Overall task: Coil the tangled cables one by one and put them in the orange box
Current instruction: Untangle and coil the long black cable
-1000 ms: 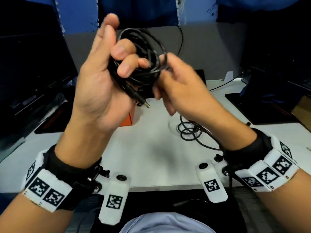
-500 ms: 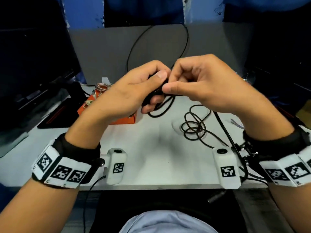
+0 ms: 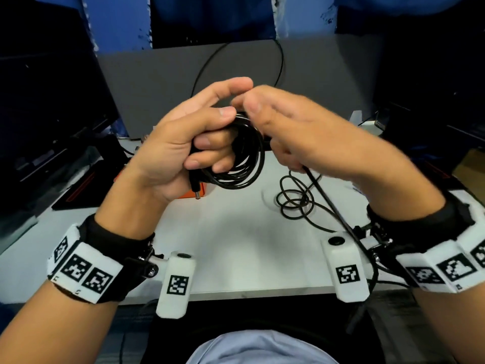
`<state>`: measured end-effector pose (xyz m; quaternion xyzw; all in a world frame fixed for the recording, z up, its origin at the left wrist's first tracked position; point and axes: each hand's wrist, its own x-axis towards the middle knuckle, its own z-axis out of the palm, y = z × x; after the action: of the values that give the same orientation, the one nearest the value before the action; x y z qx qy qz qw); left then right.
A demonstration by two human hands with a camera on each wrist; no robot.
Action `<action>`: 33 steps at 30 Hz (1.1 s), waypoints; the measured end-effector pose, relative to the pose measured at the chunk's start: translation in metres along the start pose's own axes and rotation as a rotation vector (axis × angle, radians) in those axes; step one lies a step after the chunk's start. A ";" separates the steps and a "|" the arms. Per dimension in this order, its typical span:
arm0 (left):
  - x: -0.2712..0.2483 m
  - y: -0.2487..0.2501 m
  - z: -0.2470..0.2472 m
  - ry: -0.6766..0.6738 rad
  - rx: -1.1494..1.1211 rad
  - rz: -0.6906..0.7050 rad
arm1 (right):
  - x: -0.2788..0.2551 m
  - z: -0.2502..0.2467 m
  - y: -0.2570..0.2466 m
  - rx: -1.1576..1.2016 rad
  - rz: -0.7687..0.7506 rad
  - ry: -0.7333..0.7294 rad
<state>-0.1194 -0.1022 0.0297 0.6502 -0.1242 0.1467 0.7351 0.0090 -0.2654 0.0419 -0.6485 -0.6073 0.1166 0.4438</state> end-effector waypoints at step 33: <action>0.012 -0.022 0.011 0.386 0.413 -0.037 | 0.029 0.032 0.037 0.229 0.026 0.398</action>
<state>-0.1002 -0.1147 0.0152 0.7482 0.0627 0.2765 0.5999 0.0189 -0.2205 0.0078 -0.6119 -0.4823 0.0599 0.6240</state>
